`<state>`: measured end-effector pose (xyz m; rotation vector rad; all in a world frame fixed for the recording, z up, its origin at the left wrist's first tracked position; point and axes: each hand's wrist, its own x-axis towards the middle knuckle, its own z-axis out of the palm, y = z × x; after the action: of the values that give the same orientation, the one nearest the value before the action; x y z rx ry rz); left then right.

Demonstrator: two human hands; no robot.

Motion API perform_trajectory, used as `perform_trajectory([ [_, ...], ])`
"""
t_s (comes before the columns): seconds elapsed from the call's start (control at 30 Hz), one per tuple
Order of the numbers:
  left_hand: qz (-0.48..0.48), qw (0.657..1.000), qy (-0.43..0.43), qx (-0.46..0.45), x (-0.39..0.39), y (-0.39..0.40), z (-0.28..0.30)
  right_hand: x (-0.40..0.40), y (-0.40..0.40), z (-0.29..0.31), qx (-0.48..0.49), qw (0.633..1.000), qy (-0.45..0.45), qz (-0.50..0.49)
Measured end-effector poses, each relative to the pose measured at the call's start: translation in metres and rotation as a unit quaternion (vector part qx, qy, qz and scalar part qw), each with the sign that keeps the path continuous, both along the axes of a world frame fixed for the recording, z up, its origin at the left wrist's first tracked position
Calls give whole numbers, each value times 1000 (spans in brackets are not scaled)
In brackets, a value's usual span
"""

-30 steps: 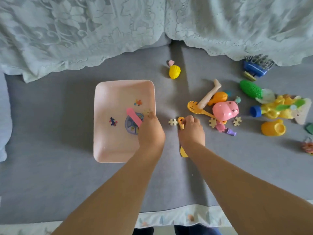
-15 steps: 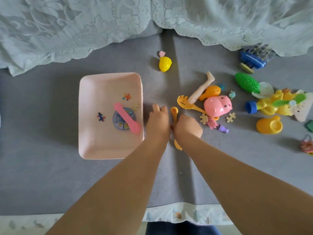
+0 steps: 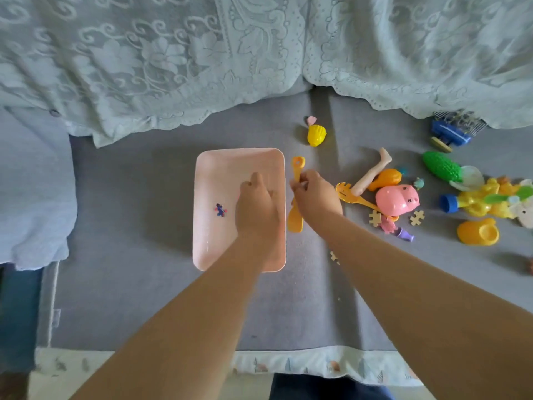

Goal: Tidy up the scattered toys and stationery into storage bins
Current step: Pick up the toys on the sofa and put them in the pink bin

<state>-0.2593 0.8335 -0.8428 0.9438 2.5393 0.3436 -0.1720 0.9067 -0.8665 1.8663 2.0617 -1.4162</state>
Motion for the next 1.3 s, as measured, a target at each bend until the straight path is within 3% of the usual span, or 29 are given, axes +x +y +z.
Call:
perform_trajectory([
  [0.07, 15, 1000, 5, -19, -12, -8, 6, -17, -4, 3, -20, 999, 3, 37],
  [0.17, 3, 1000, 22, -4, -15, -17, 8, -19, -4, -1, -21, 996, -62, 56],
  [0.33, -136, 989, -37, 54, 25, -22, -7, 38, 4, -19, -32, 993, -114, 1],
  [0.43, -234, 965, -116, -15, 61, -23, -26, 88, 3, -28, -48, 991, -121, 14],
  [0.5, -251, 953, -152, -74, 84, -23, -42, 114, 3, -39, -47, 987, -145, 42],
  [0.63, -212, 953, -170, -132, 117, -16, -71, 141, 6, -60, -70, 977, -174, 103],
  [0.8, -96, 959, -168, -208, 142, -13, -89, 156, -9, -72, -3, 979, -131, 153],
  [1.07, -21, 971, -158, -178, 162, -21, -98, 157, -6, -64, -18, 977, -114, 180],
  [1.2, 63, 976, -167, -125, 169, -26, -97, 144, -8, -62, -13, 978, -66, 197],
  [1.3, 115, 967, -203, -102, 167, -32, -97, 129, -16, -72, -2, 960, -106, 259],
])
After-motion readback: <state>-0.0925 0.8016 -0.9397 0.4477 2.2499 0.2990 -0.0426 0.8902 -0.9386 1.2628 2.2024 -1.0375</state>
